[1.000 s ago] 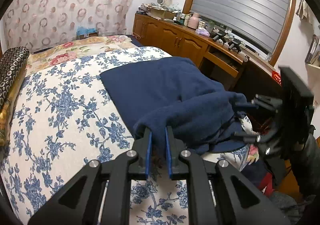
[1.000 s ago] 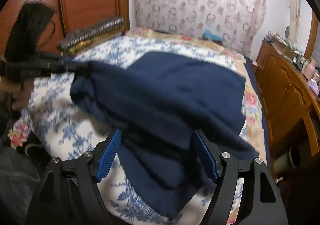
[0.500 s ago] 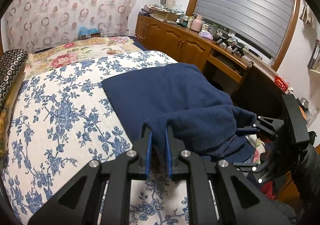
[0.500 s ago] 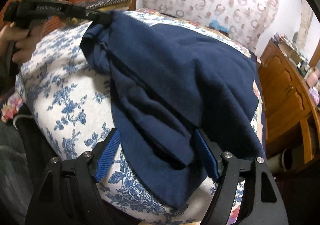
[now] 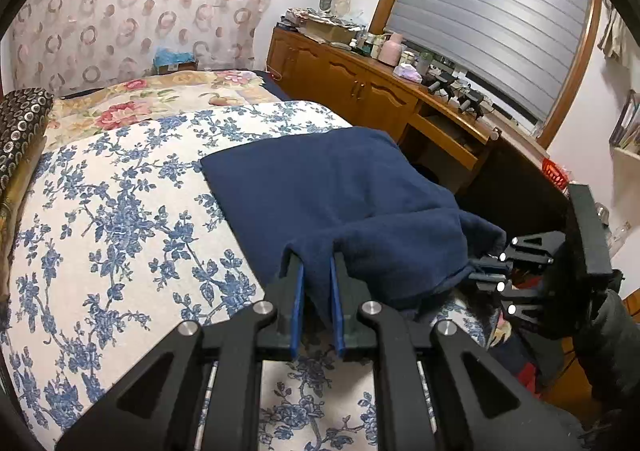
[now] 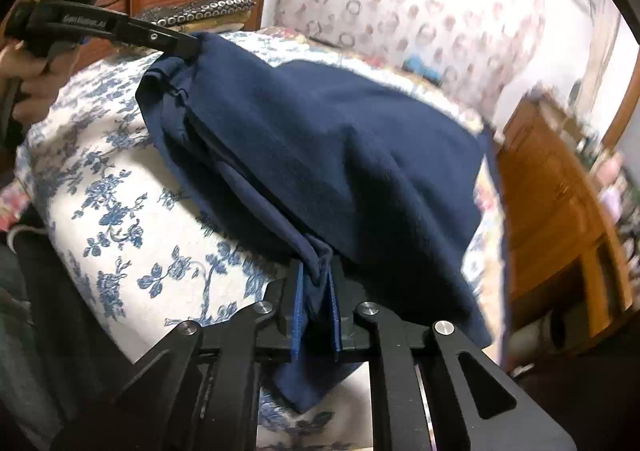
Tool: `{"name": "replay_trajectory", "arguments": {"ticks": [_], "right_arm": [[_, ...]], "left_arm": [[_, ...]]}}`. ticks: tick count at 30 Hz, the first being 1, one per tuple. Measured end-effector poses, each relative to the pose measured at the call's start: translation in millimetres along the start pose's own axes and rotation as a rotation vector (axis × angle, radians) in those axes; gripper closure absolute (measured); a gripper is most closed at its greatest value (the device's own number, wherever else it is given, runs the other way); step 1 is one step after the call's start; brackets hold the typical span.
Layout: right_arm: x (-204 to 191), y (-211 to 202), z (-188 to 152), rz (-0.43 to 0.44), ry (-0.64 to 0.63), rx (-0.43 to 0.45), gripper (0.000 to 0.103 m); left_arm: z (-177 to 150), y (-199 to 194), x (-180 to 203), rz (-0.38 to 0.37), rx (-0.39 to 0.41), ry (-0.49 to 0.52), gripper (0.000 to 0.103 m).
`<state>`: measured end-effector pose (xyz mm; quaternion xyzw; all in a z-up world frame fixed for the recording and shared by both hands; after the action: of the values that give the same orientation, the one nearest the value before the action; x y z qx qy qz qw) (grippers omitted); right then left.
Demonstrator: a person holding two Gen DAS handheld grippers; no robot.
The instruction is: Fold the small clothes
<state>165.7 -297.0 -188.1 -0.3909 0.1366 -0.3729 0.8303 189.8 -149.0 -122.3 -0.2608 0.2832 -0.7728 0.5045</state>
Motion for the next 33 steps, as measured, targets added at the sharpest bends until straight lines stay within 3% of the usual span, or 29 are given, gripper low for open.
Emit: {"name": "replay_trajectory", "arguments": {"ticks": [7,12,15,17,19,20,21,24,26,28,33], "right_arm": [[54.9,-26.9,89.3,-0.117,-0.085,0.108,0.096],[98.3,12.7,141.1,-0.122,-0.12,0.094,0.096],[115.3,37.8,153.3,-0.101,-0.113,0.081,0.096],[130.4,56.7,159.9,-0.067,-0.086,0.073,0.096],[141.2,72.1,164.0,-0.035,-0.06,0.065,0.095],[146.8,77.2,164.3,-0.031,-0.048,0.062,0.094],[149.5,81.2,165.5,-0.031,-0.035,0.063,0.092],[168.3,83.0,170.8,-0.058,0.024,0.079,0.071],[180.9,76.5,176.1,-0.075,0.062,0.109,0.068],[192.9,61.3,178.1,-0.117,0.094,0.136,0.052],[194.6,22.9,162.4,-0.114,0.159,0.184,0.048]], "left_arm": [[33.8,0.8,-7.6,-0.005,0.039,-0.01,0.093],[68.4,23.6,-25.2,0.029,0.04,-0.037,0.093],[82.1,38.1,-36.5,0.033,0.03,-0.058,0.092],[86.5,45.5,-42.4,0.028,0.02,-0.068,0.087],[88.9,49.4,-50.8,0.043,0.027,-0.07,0.064],[89.1,50.1,-54.3,0.054,0.031,-0.069,0.061],[88.4,50.4,-59.3,0.067,0.034,-0.068,0.061],[84.2,50.3,-68.7,0.071,0.028,-0.066,0.06],[80.1,52.5,-70.9,0.072,0.013,-0.054,0.06],[76.5,58.0,-70.8,0.072,-0.004,-0.047,0.06],[73.3,81.4,-64.9,0.082,-0.052,-0.027,0.06]]}}
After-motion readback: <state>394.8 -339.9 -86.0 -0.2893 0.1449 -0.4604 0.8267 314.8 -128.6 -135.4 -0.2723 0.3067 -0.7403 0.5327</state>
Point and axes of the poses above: each gripper's, at about its wrist camera, not at the fingertips, and y roughly the way its jaws point, x to its right, z to its top, the point moved 10 cm from there along y, roughly the way its jaws point, and after that the axes turned 15 degrees about z, right-handed, at the moved point
